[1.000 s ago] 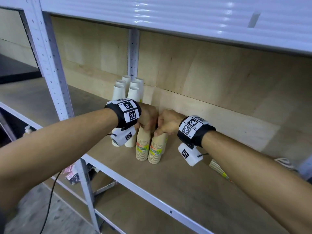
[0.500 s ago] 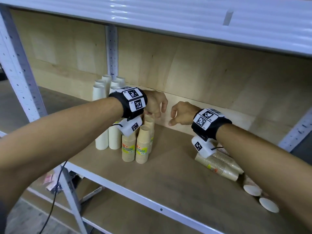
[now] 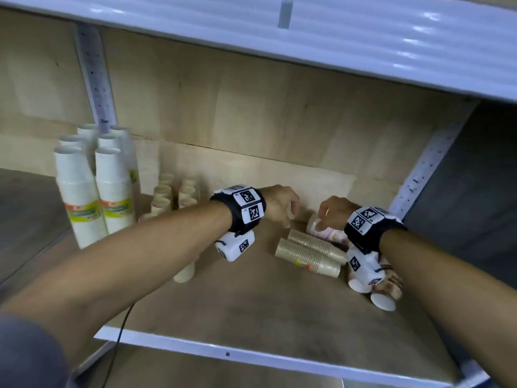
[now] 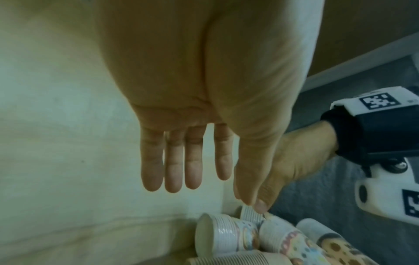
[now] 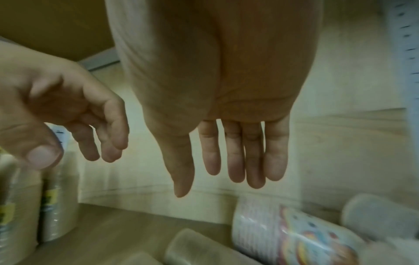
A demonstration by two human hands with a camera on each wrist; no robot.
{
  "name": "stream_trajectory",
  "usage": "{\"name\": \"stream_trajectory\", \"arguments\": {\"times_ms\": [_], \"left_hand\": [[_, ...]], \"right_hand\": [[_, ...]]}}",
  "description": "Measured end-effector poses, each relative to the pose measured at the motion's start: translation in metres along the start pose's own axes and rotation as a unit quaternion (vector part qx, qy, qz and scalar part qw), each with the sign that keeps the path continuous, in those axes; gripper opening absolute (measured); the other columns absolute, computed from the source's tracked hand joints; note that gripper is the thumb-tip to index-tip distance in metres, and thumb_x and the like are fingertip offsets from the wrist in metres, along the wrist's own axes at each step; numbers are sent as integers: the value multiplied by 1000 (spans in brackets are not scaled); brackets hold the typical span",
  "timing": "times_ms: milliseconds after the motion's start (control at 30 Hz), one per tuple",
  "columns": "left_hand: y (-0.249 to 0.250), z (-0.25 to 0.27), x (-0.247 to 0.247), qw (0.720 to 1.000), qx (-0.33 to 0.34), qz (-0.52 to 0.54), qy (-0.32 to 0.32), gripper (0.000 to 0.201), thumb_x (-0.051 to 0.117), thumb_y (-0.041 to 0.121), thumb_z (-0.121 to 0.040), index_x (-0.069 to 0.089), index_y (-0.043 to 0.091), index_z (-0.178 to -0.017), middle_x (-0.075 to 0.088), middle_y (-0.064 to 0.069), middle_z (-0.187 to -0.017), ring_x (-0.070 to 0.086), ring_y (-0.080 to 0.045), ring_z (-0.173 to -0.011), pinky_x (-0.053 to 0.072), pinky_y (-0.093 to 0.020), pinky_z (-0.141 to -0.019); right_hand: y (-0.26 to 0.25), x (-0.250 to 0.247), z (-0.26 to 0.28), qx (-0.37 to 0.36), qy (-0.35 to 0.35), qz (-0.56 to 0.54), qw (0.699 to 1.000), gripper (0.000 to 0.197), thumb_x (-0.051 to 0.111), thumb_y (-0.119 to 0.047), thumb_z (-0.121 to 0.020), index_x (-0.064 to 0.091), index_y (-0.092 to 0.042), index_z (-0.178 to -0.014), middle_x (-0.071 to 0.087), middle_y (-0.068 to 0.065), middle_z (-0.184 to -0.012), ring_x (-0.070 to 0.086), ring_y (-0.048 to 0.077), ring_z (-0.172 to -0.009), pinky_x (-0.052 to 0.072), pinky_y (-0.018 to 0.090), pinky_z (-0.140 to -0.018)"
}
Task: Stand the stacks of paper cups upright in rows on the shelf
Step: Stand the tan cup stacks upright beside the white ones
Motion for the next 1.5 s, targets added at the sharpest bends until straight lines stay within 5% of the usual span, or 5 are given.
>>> {"name": "stream_trajectory", "arguments": {"times_ms": [467, 600, 800, 1000, 1500], "left_hand": [[31, -52, 108, 994, 36, 37, -92, 49, 79, 22, -75, 62, 14, -120, 65, -2, -108, 61, -22, -94, 51, -32, -72], [28, -53, 119, 993, 44, 27, -103, 55, 78, 19, -76, 59, 22, -127, 62, -1, -123, 60, -22, -107, 52, -36, -91], [22, -54, 127, 986, 51, -32, -153, 61, 77, 17, -80, 53, 16, -136, 60, -4, -125, 57, -23, -115, 43, -27, -83], [23, -56, 130, 979, 60, -56, -188, 66, 77, 17, -81, 49, 14, -141, 57, -6, -130, 55, -26, -118, 46, -33, -91], [-9, -45, 116, 989, 28, -19, -145, 73, 80, 7, -73, 48, 16, -138, 54, -7, -127, 55, -27, -115, 51, -39, -92]], "right_hand": [[44, 71, -17, -32, -45, -28, 998, 62, 54, -62, -69, 64, -27, -119, 66, 0, -113, 63, 21, -101, 53, 36, -88], [48, 85, -26, -38, -49, -31, 998, 58, 65, -35, -81, 53, -32, -138, 56, 1, -135, 53, 24, -123, 42, 30, -102], [48, 87, -37, -28, -74, 8, 997, 41, 71, -27, -81, 66, -18, -121, 66, 3, -117, 61, 19, -100, 38, 17, -69], [49, 93, -40, -12, -94, 34, 995, 51, 70, -29, -82, 58, -17, -130, 63, 5, -123, 60, 22, -110, 48, 30, -88], [45, 75, -30, -24, -63, 37, 997, 45, 74, -36, -72, 67, -26, -115, 67, 2, -110, 63, 20, -97, 51, 31, -83]]}}
Point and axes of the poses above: each hand's wrist, its own z-axis away from the middle knuckle, its own x-axis out of the palm, y = z × x, the point moved 9 cm from there along -z, towards the middle knuckle
